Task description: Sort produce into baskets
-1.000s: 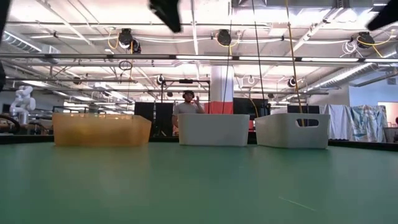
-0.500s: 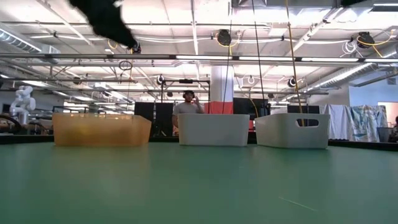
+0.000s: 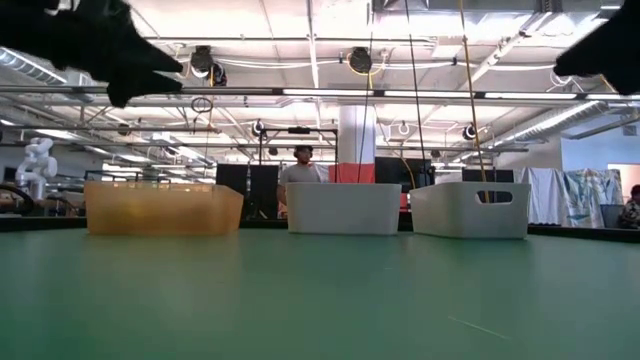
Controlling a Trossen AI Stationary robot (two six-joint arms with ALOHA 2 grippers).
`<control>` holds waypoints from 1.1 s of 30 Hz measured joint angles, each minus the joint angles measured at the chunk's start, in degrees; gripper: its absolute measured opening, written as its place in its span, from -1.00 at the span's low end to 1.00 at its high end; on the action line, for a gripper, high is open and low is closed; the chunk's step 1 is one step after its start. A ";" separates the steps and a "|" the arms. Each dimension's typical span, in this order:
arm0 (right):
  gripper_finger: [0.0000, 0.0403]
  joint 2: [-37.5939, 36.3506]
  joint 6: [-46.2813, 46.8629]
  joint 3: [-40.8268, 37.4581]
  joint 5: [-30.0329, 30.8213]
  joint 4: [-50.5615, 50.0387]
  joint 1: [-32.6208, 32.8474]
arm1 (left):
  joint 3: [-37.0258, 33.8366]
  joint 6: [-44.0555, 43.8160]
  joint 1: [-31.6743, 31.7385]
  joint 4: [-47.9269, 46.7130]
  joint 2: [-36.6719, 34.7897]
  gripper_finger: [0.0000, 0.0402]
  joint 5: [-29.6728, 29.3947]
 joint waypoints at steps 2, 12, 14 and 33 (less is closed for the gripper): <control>-0.89 -3.62 -2.62 -4.10 -0.88 4.63 -0.01 | -3.19 -0.04 0.00 3.76 -2.75 0.08 1.77; -0.99 -15.86 -27.01 -23.27 -13.77 48.19 -4.21 | -12.51 -1.44 0.04 10.79 -8.14 0.08 5.22; -1.00 -16.38 -33.01 -25.58 -16.54 55.29 -7.66 | -12.86 -1.46 0.04 10.87 -8.36 0.08 5.22; -1.00 -12.56 -44.27 -33.86 -40.09 66.90 -41.22 | -13.50 0.55 0.04 10.09 -8.76 0.08 4.28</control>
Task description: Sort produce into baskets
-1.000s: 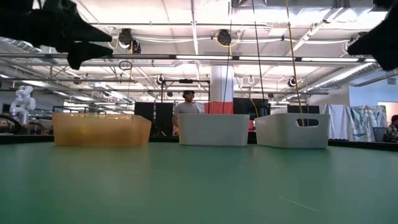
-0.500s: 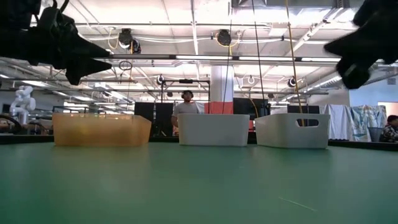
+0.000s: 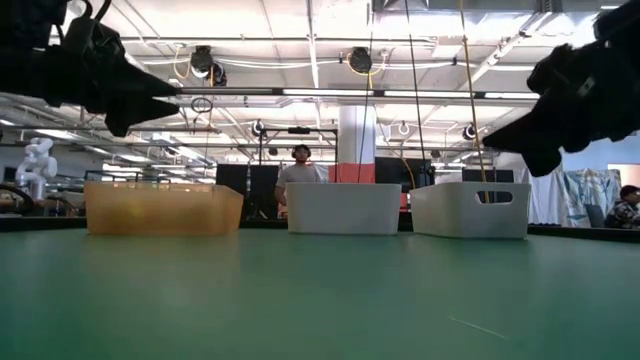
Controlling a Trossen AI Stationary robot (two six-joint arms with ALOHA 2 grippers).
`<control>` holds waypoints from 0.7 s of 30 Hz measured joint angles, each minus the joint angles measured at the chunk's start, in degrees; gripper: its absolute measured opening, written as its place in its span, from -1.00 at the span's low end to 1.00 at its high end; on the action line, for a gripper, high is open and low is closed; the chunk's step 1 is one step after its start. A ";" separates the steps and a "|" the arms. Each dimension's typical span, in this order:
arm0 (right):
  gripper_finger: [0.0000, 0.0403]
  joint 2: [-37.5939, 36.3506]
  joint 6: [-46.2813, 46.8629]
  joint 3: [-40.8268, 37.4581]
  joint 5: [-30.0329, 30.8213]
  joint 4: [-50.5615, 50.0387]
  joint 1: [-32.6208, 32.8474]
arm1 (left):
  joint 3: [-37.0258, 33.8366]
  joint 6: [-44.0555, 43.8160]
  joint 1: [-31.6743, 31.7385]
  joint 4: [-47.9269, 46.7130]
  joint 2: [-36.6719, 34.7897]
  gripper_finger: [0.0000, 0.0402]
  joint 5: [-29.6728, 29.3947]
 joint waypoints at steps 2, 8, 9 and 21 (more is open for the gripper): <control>-1.00 0.01 -0.56 0.11 2.66 -1.56 -0.19 | -0.44 -0.06 0.00 0.20 -0.01 0.08 0.00; -1.00 -0.01 -3.11 0.15 5.23 -2.65 -0.19 | -3.33 -0.49 0.00 0.77 -0.47 0.08 -0.02; -1.00 -0.04 -3.41 0.15 5.23 -2.66 -0.19 | -3.49 -0.48 0.00 0.94 -0.86 0.08 -0.02; -1.00 -6.48 -8.75 0.19 4.85 -7.14 -0.58 | -3.67 0.64 0.00 0.30 -4.00 0.08 4.68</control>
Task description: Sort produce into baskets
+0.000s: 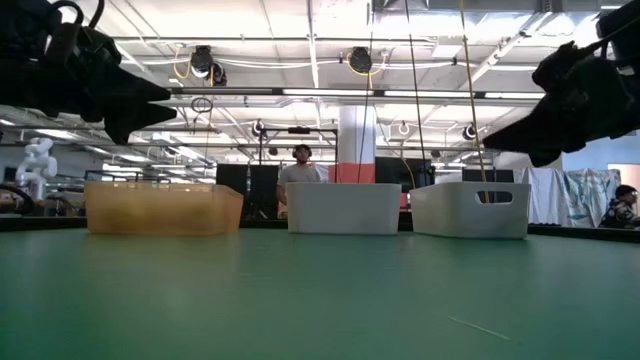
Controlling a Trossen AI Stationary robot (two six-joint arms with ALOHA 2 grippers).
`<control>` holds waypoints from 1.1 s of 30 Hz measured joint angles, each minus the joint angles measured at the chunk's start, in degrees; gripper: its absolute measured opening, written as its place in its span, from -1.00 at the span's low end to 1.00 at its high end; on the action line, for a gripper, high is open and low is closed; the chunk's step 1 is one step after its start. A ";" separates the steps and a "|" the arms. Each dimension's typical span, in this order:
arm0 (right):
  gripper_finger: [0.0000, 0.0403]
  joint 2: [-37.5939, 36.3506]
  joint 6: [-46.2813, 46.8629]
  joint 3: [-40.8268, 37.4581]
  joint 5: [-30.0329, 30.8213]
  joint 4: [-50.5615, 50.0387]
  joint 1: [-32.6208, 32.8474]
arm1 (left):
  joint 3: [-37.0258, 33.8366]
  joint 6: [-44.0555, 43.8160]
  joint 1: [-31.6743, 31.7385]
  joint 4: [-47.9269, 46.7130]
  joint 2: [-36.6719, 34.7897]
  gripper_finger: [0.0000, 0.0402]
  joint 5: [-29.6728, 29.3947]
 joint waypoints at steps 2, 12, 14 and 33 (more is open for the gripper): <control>-1.00 -0.90 1.53 0.00 -0.16 -2.89 -0.36 | 0.00 0.41 0.00 -0.04 0.00 0.08 0.00; -1.00 -1.16 -1.06 0.00 -2.01 -4.72 -1.29 | -0.04 0.33 0.00 -0.42 0.00 0.08 1.44; -1.00 -1.18 -1.39 0.00 -1.57 -4.88 -1.38 | -0.04 0.35 0.00 -0.35 0.00 0.08 0.66; -1.00 -1.16 -1.37 0.00 -1.61 -6.57 -1.36 | -0.02 0.43 0.02 0.20 0.00 0.08 -0.74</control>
